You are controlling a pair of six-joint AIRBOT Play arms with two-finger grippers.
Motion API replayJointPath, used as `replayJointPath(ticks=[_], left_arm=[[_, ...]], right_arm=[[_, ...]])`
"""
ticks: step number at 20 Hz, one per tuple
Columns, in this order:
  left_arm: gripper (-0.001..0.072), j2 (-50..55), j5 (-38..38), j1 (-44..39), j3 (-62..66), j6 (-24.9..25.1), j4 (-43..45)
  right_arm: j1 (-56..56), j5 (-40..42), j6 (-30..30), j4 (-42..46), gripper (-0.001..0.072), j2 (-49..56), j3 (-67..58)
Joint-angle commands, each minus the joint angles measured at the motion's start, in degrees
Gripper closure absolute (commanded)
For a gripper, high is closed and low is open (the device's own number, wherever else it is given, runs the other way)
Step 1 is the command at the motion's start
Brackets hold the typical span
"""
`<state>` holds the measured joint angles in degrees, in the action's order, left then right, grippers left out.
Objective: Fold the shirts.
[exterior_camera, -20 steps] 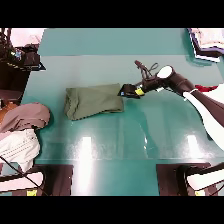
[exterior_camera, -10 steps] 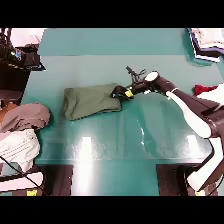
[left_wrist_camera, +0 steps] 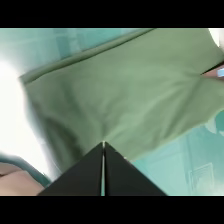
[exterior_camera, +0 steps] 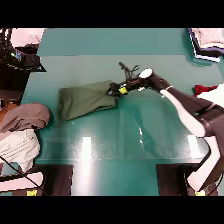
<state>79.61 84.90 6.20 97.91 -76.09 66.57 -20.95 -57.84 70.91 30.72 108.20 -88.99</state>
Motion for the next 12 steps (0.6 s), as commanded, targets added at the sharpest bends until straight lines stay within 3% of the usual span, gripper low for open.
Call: replayJointPath(ticks=[1, 6, 12], left_arm=[[0.0685, 0.04, 0.02, -0.92, -0.02, 0.00, -0.15], [0.0685, 0.15, -4.09, -6.51, -2.43, -0.50, -0.17], [0.0684, 0.15, -9.79, -15.89, -5.86, -1.95, -0.68]], right_arm=[[6.64, -1.07, -0.35, 6.38, 0.0695, -10.01, 7.65], [27.23, -4.57, -0.37, 9.53, 0.0695, -25.99, 19.80], [48.19, -9.66, -0.52, 17.59, 0.0695, -34.12, 16.81]])
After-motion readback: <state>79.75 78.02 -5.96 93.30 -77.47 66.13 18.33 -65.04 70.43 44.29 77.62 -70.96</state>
